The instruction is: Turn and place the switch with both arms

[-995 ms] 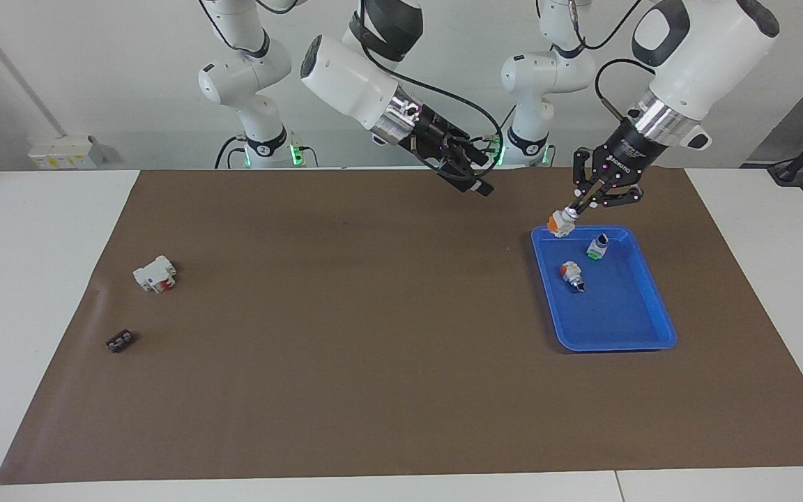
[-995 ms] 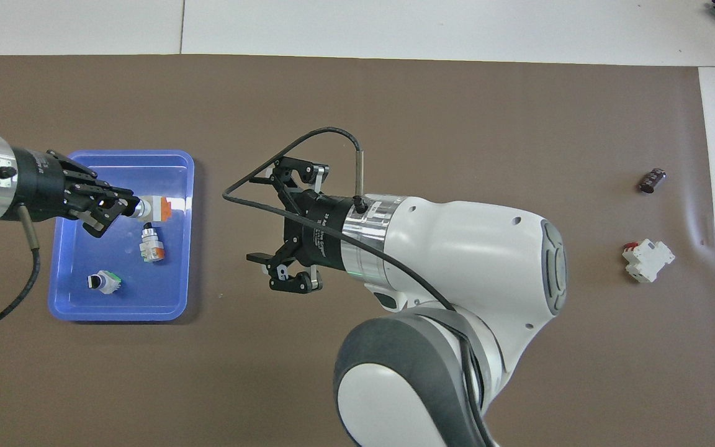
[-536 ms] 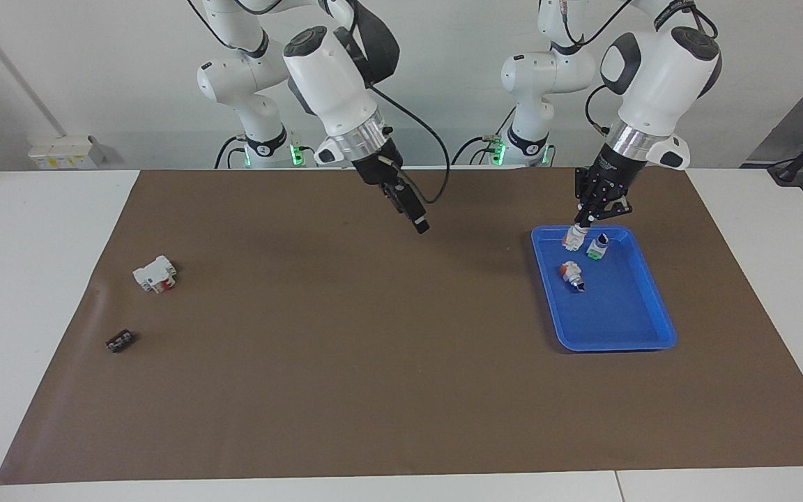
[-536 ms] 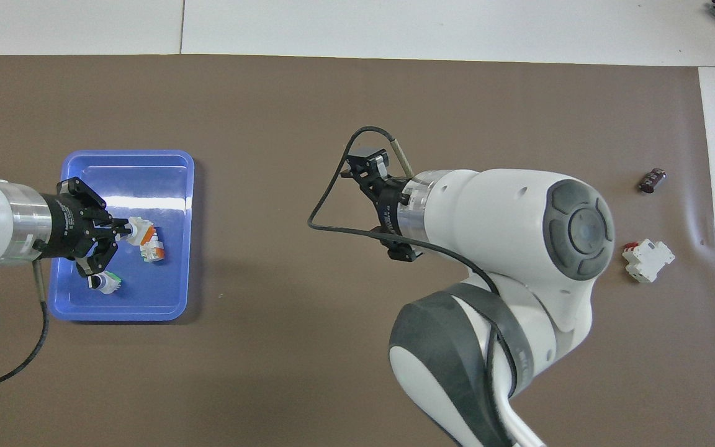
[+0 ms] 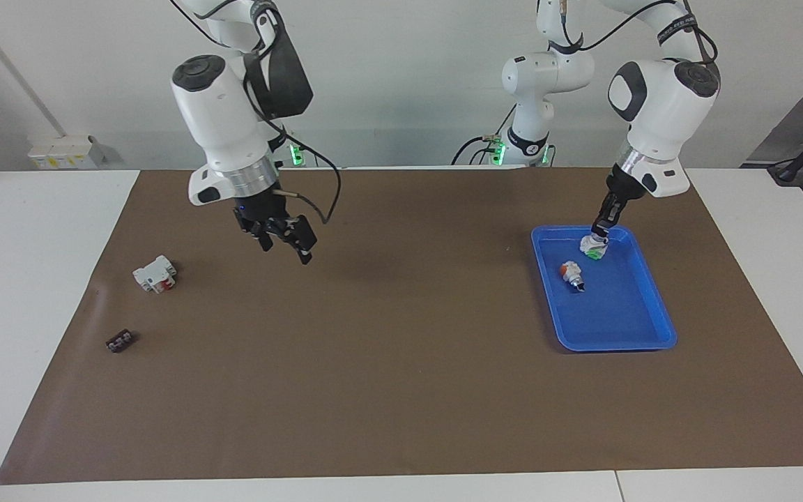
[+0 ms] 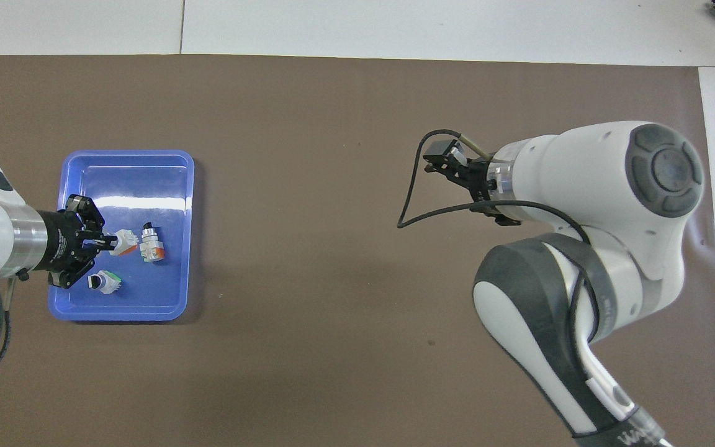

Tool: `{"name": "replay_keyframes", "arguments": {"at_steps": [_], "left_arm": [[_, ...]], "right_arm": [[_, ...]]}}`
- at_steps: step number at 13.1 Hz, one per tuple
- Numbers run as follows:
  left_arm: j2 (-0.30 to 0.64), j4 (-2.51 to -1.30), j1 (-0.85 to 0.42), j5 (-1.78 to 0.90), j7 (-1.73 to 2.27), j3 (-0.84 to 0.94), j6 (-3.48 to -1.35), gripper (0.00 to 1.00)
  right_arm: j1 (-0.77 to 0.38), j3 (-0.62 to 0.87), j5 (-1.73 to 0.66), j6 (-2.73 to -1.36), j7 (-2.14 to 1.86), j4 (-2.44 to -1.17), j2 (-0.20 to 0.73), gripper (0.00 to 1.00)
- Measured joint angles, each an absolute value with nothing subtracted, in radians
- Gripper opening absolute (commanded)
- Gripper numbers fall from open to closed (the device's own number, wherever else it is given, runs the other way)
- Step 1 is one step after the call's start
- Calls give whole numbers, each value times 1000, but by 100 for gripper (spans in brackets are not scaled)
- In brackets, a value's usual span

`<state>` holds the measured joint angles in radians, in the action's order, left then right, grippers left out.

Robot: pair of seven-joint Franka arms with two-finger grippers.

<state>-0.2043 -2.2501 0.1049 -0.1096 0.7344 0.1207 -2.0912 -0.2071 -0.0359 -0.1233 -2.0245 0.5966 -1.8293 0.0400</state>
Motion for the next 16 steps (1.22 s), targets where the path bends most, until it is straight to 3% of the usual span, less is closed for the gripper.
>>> {"name": "replay_keyframes", "arguments": {"at_steps": [3, 4, 5, 7, 10, 16], "left_arm": [[-204, -2309, 114, -110, 427, 122, -2089, 0], [-204, -2327, 113, -110, 350, 123, -2089, 18], [-204, -2342, 112, -110, 269, 125, -2089, 51], [-204, -2351, 112, -110, 117, 127, -2089, 71], [-204, -2351, 116, -110, -22, 124, -2090, 77], [-187, -2355, 230, -109, -392, 119, -2147, 80]], "right_arm": [[-105, -38, -118, -1886, 444, -1820, -25, 100], [-79, -39, -117, -1830, 407, -1800, -42, 100], [-60, -40, -110, -1771, 370, -1768, -52, 100], [-37, -44, -64, -1677, 313, -1686, -56, 100], [-35, -75, -47, -1570, 285, -1592, -58, 100], [-38, -71, 22, -1512, 201, -1577, -57, 100]]}}
